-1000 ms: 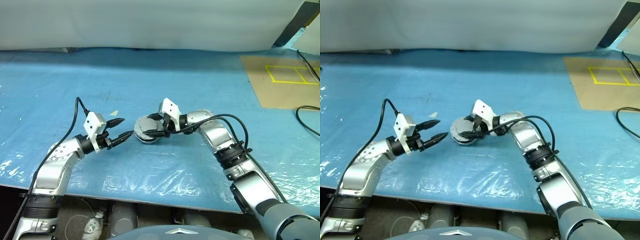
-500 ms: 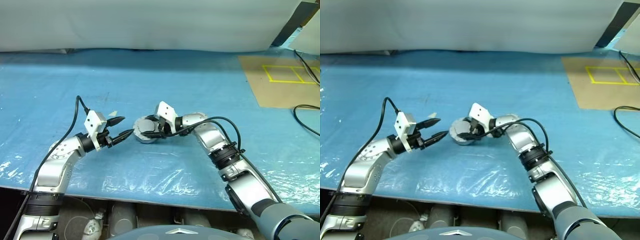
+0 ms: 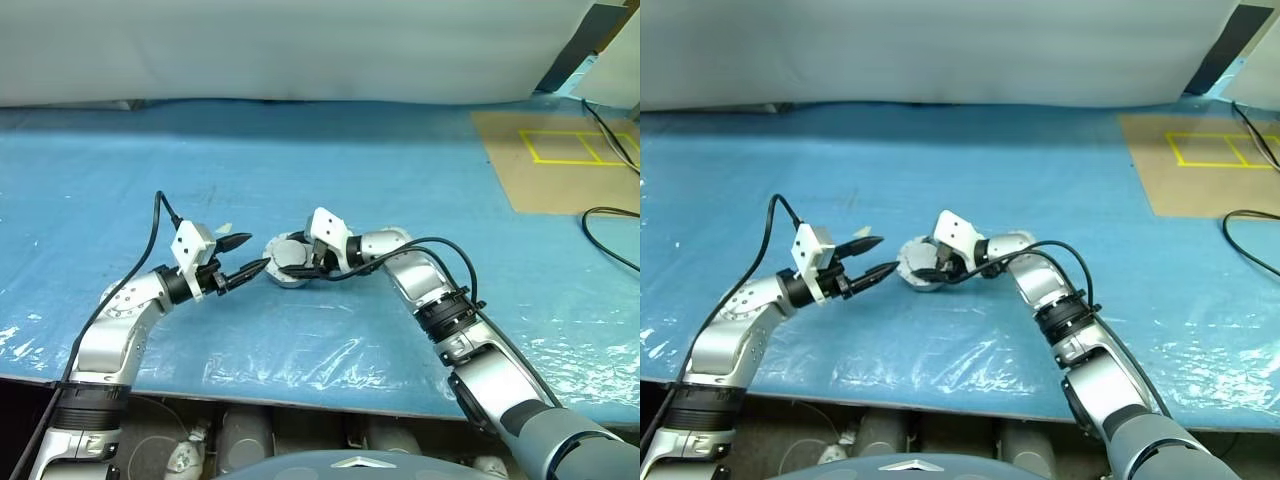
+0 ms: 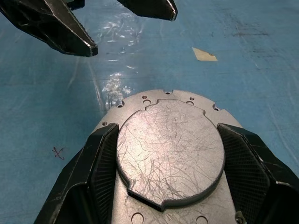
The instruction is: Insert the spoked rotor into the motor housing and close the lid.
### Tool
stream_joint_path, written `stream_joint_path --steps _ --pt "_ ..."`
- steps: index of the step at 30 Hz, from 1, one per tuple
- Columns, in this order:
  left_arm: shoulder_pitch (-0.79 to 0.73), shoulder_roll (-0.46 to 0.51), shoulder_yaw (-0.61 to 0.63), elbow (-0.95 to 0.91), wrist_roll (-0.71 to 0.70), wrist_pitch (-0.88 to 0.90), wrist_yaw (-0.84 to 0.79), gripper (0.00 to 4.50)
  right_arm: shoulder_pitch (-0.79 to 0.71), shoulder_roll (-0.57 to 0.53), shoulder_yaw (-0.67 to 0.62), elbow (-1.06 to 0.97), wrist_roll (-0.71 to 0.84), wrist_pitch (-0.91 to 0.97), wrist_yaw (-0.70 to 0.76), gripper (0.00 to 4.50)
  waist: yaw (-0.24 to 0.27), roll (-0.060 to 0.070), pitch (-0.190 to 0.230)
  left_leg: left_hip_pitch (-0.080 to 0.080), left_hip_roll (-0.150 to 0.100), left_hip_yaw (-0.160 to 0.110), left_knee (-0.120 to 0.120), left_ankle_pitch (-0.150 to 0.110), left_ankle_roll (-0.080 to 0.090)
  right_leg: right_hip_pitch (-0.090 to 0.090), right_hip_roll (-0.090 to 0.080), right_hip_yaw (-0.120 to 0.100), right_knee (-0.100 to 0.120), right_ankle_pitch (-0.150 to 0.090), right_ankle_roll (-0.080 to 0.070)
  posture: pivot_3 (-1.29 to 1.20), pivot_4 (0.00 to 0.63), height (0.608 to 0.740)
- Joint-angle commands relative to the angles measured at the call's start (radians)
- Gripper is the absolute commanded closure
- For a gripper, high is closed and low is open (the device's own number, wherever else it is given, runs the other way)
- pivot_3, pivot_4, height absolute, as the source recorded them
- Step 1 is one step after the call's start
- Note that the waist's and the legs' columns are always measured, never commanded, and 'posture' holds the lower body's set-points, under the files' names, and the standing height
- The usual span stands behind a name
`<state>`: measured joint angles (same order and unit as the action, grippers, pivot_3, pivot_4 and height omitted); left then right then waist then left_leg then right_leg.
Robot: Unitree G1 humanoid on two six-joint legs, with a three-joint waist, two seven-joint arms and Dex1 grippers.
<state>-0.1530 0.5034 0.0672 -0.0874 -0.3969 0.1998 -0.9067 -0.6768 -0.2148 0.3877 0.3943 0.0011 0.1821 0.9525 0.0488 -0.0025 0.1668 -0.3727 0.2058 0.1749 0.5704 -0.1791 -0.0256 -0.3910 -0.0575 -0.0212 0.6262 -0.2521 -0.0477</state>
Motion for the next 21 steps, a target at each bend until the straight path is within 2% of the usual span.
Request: stream_joint_path --steps 1,5,9,18,21 --pt "-0.014 -0.005 -0.002 -0.012 0.000 -0.020 0.006 1.21 0.012 0.004 0.035 0.104 -0.067 0.020 -0.048 1.53 -0.002 0.000 0.000 0.004 0.000 0.000 0.000 -0.001 0.001 0.003 0.000 0.000 0.000 0.000 0.000 0.00 0.150 0.740" --pt "-0.018 -0.009 -0.009 -0.011 0.001 -0.012 0.005 1.21 0.005 0.003 0.047 0.143 -0.081 0.035 -0.054 1.53 -0.004 0.000 -0.001 0.009 0.000 0.000 -0.002 -0.001 0.002 0.006 0.000 0.002 0.000 0.000 0.000 0.00 0.150 0.740" --pt "-0.021 -0.005 -0.019 -0.013 0.001 0.015 0.011 1.21 0.026 -0.012 0.047 0.080 -0.043 0.069 0.009 1.53 -0.003 0.001 -0.001 0.012 0.000 -0.001 -0.005 -0.002 0.002 0.007 0.000 0.002 0.000 0.000 -0.001 0.00 0.150 0.740" --pt "-0.047 -0.016 -0.054 0.072 0.032 0.005 -0.001 1.21 0.041 -0.018 0.010 0.027 -0.007 0.124 0.030 1.53 -0.001 0.002 -0.002 0.004 -0.001 0.000 -0.007 0.000 -0.001 0.003 0.000 0.002 -0.006 0.000 -0.001 0.00 0.150 0.740" --pt "-0.056 -0.021 -0.055 0.081 0.010 -0.003 -0.032 1.85 0.046 -0.020 0.004 0.013 -0.005 0.132 0.032 1.53 0.002 0.002 -0.002 0.004 -0.001 0.000 -0.008 0.000 0.000 0.003 0.000 0.002 -0.006 0.000 -0.001 0.00 0.150 0.740"
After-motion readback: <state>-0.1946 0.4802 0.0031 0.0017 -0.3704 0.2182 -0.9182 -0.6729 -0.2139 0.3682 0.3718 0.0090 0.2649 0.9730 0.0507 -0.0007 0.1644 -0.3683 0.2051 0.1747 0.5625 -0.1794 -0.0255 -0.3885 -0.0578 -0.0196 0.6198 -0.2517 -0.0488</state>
